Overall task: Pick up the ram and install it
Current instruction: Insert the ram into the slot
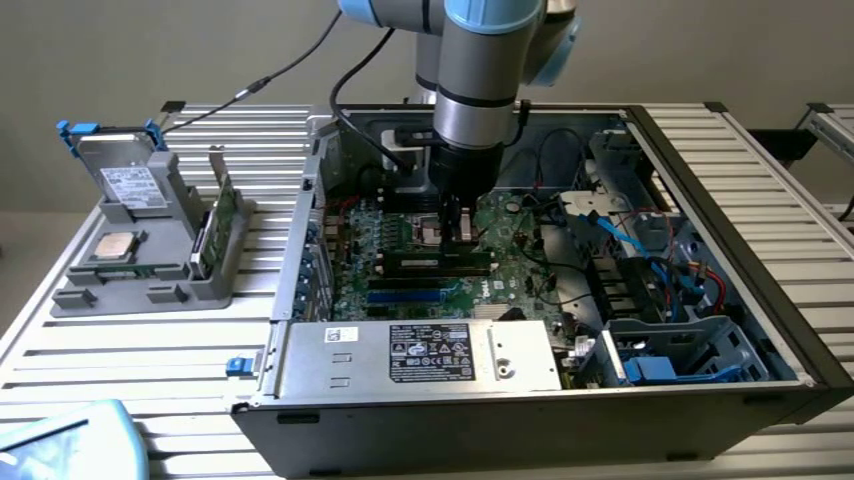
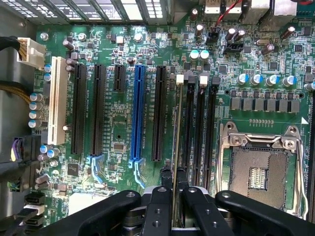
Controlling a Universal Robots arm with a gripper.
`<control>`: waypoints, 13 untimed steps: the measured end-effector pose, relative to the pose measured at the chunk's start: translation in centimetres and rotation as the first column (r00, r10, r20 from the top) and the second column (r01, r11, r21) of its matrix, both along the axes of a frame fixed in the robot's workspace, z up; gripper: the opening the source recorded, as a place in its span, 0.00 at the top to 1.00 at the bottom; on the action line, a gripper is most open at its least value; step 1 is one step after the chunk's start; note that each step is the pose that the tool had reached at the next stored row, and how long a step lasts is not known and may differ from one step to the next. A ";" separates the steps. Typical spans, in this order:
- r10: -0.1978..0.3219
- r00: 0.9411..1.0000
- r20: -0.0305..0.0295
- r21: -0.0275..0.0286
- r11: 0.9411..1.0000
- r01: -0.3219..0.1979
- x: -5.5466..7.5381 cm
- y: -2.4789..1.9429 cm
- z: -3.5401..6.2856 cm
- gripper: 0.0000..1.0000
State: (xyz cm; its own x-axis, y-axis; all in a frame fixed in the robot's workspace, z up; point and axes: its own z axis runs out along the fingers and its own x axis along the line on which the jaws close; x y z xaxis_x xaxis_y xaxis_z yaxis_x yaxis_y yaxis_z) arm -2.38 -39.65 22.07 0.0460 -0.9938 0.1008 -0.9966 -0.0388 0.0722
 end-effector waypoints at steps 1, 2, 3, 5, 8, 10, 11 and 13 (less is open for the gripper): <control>0.000 1.000 0.000 0.000 1.000 0.000 0.0 0.03 0.00 0.86; -0.001 1.000 0.000 0.000 1.000 0.001 0.0 0.07 0.01 0.86; -0.001 1.000 0.000 0.000 1.000 0.001 0.0 0.12 0.00 0.86; -0.001 1.000 0.000 0.000 1.000 0.001 0.0 0.22 0.01 0.86; -0.001 1.000 0.000 0.000 1.000 0.001 0.0 0.22 0.01 0.86; -0.001 1.000 0.000 0.000 1.000 0.001 0.0 0.22 0.01 0.86; -0.001 1.000 0.000 0.000 1.000 0.001 0.0 0.23 0.00 0.86; -0.001 1.000 0.000 0.000 1.000 0.001 0.0 0.24 -0.01 0.86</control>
State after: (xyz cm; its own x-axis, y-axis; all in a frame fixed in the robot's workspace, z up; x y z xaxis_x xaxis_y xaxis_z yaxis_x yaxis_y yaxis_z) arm -2.36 -39.41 22.06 0.0450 -0.9939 0.1010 -0.9967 -0.0378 0.0723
